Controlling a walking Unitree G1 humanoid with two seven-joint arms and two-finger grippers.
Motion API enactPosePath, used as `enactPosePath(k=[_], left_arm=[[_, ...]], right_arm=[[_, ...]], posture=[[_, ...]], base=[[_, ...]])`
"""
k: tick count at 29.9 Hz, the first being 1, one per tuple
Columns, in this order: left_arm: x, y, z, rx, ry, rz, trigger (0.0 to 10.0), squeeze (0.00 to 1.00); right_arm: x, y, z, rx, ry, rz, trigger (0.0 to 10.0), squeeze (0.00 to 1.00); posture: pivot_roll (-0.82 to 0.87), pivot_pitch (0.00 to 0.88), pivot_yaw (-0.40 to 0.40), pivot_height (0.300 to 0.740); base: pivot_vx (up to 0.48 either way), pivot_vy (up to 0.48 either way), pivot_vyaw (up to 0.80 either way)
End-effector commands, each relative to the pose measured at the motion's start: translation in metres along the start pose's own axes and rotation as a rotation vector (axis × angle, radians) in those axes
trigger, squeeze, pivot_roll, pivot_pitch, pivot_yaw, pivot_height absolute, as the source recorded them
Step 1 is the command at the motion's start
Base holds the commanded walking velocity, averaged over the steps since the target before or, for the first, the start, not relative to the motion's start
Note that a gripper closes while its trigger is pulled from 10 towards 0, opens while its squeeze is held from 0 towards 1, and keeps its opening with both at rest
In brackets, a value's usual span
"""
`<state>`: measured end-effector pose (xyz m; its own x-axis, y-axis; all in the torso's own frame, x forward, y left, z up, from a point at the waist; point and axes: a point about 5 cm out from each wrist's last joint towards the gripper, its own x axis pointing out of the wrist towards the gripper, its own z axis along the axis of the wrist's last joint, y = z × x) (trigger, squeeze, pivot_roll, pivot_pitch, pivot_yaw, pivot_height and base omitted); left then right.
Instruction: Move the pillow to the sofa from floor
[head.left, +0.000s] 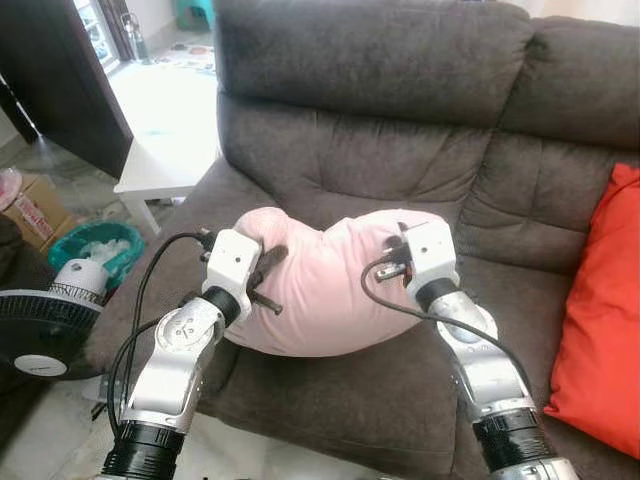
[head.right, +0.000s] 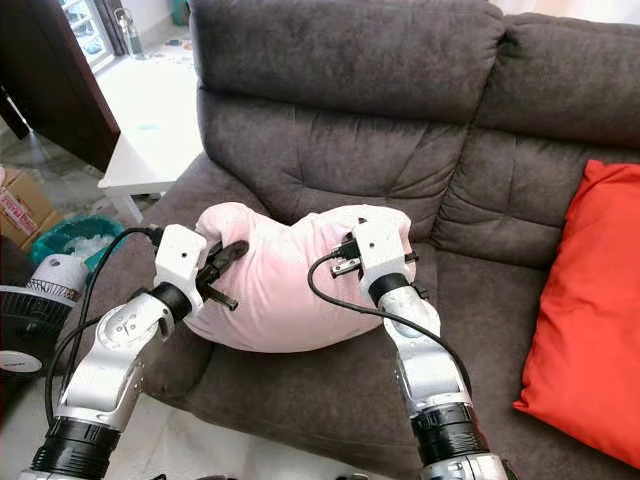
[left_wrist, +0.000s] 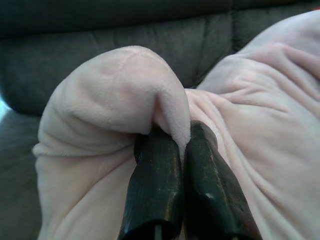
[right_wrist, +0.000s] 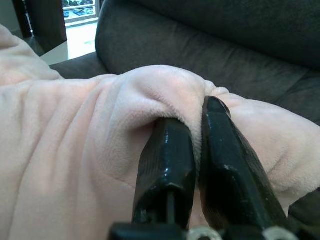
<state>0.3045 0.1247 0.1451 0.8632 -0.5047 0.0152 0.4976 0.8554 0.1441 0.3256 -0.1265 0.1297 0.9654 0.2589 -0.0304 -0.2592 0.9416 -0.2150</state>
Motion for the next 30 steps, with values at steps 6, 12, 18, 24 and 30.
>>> enactPosePath(k=[6, 12, 18, 24, 30], left_arm=[[0.004, -0.034, 0.018, -0.007, -0.044, -0.228, 10.0, 0.00], [0.002, -0.036, 0.017, -0.011, -0.017, -0.257, 10.0, 0.00], [0.002, -0.034, 0.014, 0.005, 0.014, -0.254, 10.0, 0.00], [0.002, -0.025, 0.008, 0.040, 0.044, -0.177, 10.0, 0.00], [0.001, -0.014, -0.001, 0.062, 0.077, -0.094, 10.0, 0.00]], right_arm=[[0.009, 0.026, 0.032, 0.000, -0.123, 0.101, 10.0, 0.00], [0.011, 0.030, 0.037, 0.005, -0.136, 0.128, 10.0, 0.00], [0.011, 0.032, 0.038, 0.009, -0.139, 0.160, 10.0, 1.00], [0.010, 0.036, 0.037, 0.001, -0.135, 0.191, 10.0, 1.00], [0.010, 0.036, 0.037, -0.005, -0.133, 0.195, 10.0, 1.00]], posture=[[0.12, 0.087, -0.015, 0.740], [0.12, 0.086, -0.016, 0.740], [0.12, 0.084, -0.017, 0.740], [0.12, 0.084, -0.019, 0.740], [0.12, 0.085, -0.020, 0.740]], base=[[0.000, 0.000, 0.00], [0.000, 0.000, 0.00], [0.000, 0.000, 0.00], [0.000, 0.000, 0.00], [0.000, 0.000, 0.00]])
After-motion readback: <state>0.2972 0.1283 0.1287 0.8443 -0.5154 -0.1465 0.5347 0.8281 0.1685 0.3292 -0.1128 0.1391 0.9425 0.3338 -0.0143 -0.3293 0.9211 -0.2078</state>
